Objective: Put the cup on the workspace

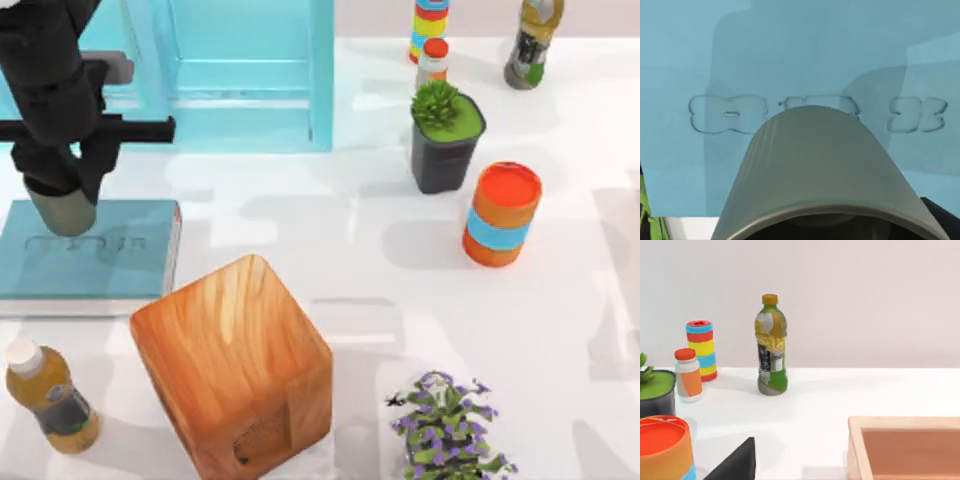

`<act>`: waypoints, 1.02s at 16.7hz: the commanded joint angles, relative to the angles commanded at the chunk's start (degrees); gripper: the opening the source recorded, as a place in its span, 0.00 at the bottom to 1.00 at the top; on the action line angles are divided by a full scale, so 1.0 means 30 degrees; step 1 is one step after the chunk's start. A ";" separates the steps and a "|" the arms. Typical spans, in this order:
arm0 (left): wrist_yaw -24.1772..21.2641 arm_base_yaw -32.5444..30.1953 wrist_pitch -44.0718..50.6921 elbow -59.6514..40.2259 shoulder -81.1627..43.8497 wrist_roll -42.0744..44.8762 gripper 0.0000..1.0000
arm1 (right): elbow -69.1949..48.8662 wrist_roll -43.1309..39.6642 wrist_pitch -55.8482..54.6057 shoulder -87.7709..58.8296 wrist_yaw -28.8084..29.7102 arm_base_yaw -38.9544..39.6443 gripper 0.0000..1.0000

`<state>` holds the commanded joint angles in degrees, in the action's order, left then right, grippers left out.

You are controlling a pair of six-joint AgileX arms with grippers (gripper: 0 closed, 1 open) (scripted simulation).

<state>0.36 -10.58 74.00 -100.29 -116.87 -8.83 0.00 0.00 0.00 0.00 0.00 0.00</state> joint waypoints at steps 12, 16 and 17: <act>-0.0187 -0.4050 0.2342 -0.4723 -0.2812 -0.4100 0.00 | 0.0000 0.0000 0.0000 0.0000 0.0000 0.0000 1.00; -0.0426 -0.8638 0.4334 -1.0029 -0.5361 -0.8637 0.00 | 0.0000 0.0000 0.0000 0.0000 0.0000 0.0000 1.00; -0.0480 -0.9680 0.4756 -1.1098 -0.5893 -0.9663 0.00 | 0.0000 0.0000 0.0000 0.0000 0.0000 0.0000 1.00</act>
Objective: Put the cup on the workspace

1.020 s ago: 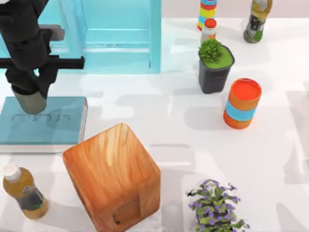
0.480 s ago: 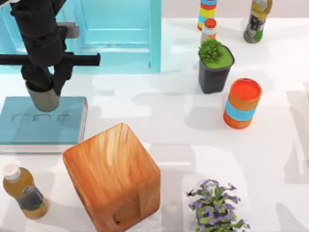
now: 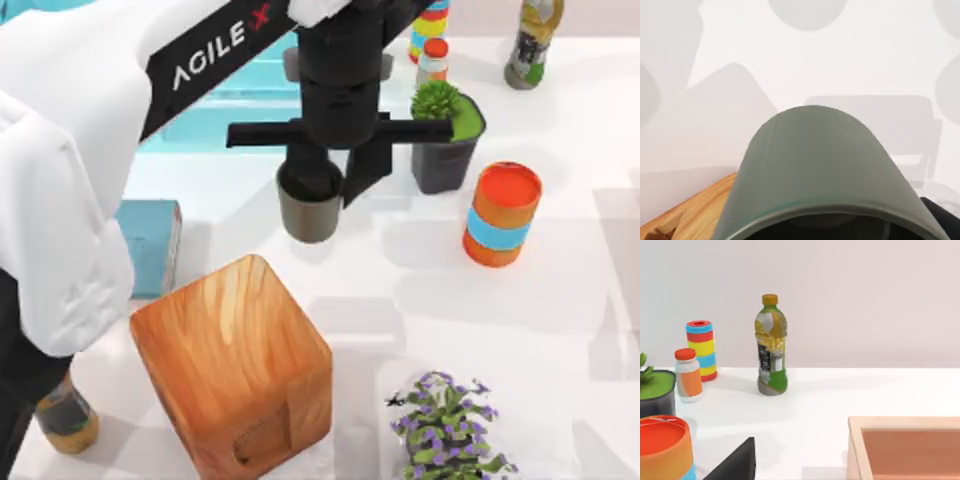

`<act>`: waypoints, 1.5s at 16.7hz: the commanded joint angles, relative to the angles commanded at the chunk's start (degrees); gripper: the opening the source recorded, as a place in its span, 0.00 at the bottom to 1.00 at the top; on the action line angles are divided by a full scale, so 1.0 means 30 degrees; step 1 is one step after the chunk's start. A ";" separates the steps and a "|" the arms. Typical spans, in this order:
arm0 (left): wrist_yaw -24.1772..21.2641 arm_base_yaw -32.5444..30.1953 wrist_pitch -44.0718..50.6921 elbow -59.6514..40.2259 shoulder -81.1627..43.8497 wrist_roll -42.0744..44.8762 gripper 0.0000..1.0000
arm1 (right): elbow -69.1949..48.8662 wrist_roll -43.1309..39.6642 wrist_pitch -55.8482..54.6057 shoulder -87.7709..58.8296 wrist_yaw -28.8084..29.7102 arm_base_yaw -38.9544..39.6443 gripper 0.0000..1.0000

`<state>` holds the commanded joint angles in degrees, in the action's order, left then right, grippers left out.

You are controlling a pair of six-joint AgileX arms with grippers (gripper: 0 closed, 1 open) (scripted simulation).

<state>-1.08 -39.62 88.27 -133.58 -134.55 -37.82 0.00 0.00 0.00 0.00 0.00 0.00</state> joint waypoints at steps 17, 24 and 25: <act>-0.0122 -0.2219 -0.3801 0.3870 -0.0036 -0.2225 0.00 | 0.0000 0.0000 0.0000 0.0000 0.0000 0.0000 1.00; -0.0112 -0.2188 -0.5109 0.5234 0.0313 -0.2194 0.00 | 0.0000 0.0000 0.0000 0.0000 0.0000 0.0000 1.00; -0.0112 -0.2188 -0.5109 0.5234 0.0313 -0.2194 0.08 | 0.0000 0.0000 0.0000 0.0000 0.0000 0.0000 1.00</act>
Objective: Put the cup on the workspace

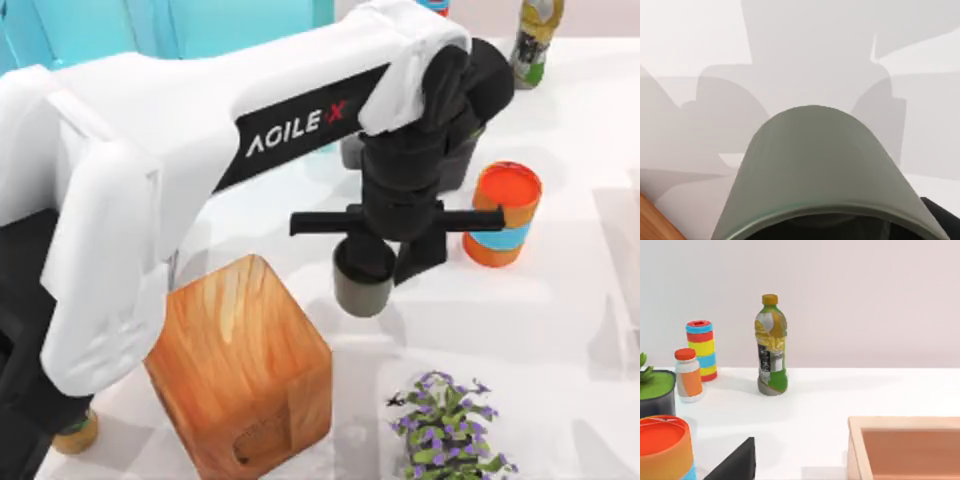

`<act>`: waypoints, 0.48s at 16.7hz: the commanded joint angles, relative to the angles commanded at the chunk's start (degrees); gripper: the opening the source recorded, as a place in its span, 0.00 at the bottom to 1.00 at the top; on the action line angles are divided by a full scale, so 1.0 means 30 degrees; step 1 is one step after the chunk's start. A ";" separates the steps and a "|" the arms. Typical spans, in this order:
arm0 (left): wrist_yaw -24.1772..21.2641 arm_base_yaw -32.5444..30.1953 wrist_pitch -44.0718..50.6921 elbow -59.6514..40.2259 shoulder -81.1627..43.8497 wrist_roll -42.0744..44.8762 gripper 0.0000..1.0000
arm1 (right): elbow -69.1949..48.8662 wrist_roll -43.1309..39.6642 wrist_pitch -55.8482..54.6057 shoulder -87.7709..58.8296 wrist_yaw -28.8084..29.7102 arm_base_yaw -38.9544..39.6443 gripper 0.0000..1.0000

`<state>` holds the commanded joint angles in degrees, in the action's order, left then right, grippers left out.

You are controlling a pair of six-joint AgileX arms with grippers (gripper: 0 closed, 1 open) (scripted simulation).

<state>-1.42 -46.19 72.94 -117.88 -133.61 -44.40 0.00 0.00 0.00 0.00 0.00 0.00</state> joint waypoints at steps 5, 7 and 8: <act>0.0000 0.0000 0.0000 0.0000 0.0000 0.0000 0.45 | 0.0000 0.0000 0.0000 0.0000 0.0000 0.0000 1.00; 0.0000 0.0000 0.0000 0.0000 0.0000 0.0000 0.60 | 0.0000 0.0000 0.0000 0.0000 0.0000 0.0000 1.00; 0.0000 0.0000 0.0000 0.0000 0.0000 0.0000 0.68 | 0.0000 0.0000 0.0000 0.0000 0.0000 0.0000 1.00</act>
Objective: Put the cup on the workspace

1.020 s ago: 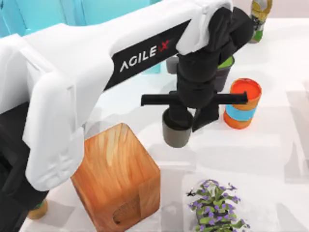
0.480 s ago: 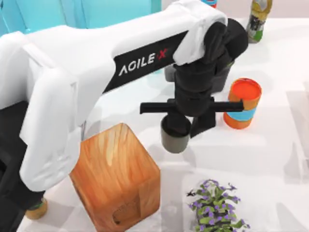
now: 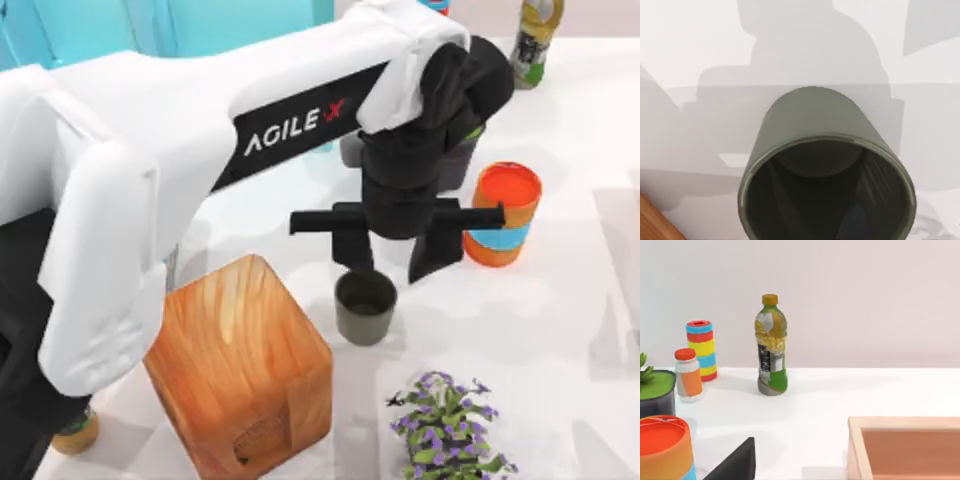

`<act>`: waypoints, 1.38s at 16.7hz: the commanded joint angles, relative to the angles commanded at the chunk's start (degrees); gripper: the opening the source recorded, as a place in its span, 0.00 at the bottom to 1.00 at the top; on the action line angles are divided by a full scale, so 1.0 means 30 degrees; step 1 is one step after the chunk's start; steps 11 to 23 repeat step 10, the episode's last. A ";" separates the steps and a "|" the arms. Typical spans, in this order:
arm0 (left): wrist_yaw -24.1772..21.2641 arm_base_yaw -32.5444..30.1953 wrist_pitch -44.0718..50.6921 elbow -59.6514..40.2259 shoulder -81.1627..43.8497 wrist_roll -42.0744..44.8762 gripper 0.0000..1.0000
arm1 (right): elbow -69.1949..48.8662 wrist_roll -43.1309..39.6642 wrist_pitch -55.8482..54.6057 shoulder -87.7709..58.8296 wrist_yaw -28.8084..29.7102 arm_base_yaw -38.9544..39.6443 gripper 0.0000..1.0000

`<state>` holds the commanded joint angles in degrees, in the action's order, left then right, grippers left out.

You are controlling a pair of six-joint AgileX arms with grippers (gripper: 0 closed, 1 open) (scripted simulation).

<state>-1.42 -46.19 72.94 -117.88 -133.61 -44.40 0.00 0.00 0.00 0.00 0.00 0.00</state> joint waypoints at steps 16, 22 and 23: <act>0.0000 0.0000 0.0000 0.0000 0.0000 0.0000 1.00 | 0.0000 0.0000 0.0000 0.0000 0.0000 0.0000 1.00; 0.0000 0.0000 0.0000 0.0000 0.0000 0.0000 1.00 | 0.0000 0.0000 0.0000 0.0000 0.0000 0.0000 1.00; 0.0000 0.0000 0.0000 0.0000 0.0000 0.0000 1.00 | 0.0000 0.0000 0.0000 0.0000 0.0000 0.0000 1.00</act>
